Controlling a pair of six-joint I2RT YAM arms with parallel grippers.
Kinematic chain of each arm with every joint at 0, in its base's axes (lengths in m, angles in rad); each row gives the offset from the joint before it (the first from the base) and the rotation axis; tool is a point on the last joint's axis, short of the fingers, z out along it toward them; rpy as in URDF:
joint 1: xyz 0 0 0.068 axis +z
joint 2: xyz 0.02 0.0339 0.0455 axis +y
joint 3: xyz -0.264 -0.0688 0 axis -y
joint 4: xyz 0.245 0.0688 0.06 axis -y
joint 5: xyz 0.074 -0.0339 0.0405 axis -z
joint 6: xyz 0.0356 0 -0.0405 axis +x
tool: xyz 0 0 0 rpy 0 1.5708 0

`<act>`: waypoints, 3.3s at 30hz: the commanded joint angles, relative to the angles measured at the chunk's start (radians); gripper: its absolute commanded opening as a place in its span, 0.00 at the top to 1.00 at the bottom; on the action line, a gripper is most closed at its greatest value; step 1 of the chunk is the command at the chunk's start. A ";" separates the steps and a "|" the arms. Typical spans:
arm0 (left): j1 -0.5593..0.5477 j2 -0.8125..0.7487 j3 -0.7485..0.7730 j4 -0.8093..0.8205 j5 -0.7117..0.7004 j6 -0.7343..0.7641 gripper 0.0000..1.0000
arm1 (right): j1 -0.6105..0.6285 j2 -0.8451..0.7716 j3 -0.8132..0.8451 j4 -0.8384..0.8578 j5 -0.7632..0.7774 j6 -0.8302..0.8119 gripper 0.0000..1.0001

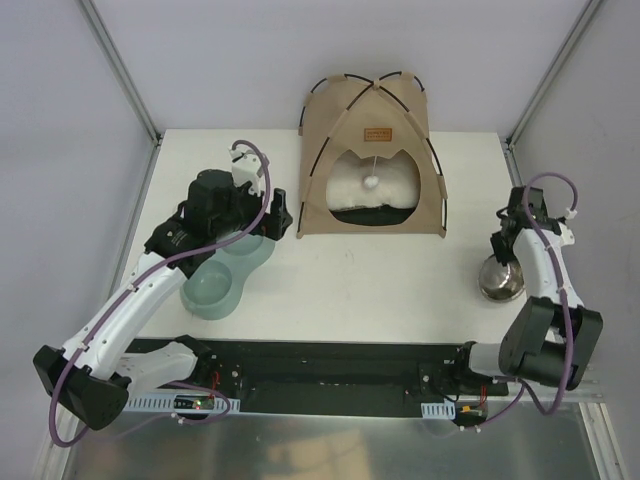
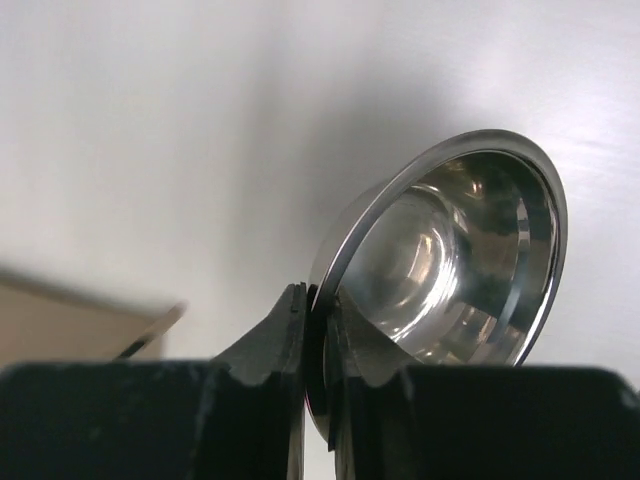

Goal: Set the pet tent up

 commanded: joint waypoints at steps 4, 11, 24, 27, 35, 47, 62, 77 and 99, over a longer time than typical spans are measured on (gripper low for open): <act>-0.007 0.095 0.144 0.047 0.331 0.040 0.02 | 0.353 -0.205 0.242 -0.201 0.030 0.237 1.00; -0.050 0.194 0.265 0.063 0.392 0.044 0.06 | 0.679 -0.238 0.403 -0.184 0.148 0.378 1.00; -0.214 0.320 0.360 0.199 0.363 0.040 0.06 | 0.947 -0.085 0.516 0.150 0.096 0.398 1.00; -0.219 0.320 0.334 0.240 0.286 0.024 0.05 | 0.975 -0.068 0.519 0.228 0.085 0.370 1.00; -0.219 0.346 0.354 0.264 0.243 0.147 0.03 | 0.981 -0.019 0.540 0.299 -0.017 0.286 1.00; -0.254 0.414 0.346 0.300 0.024 0.234 0.14 | 1.020 -0.013 0.526 0.363 -0.076 0.275 1.00; -0.289 0.398 0.330 0.271 -0.199 0.242 1.00 | 1.032 -0.002 0.513 0.348 -0.069 0.354 1.00; -0.289 0.356 0.261 0.306 -0.274 0.284 1.00 | 1.033 -0.028 0.422 0.399 -0.063 0.505 0.78; -0.263 0.211 0.224 0.063 -0.282 0.160 1.00 | 1.009 -0.189 0.341 0.365 0.164 0.337 0.41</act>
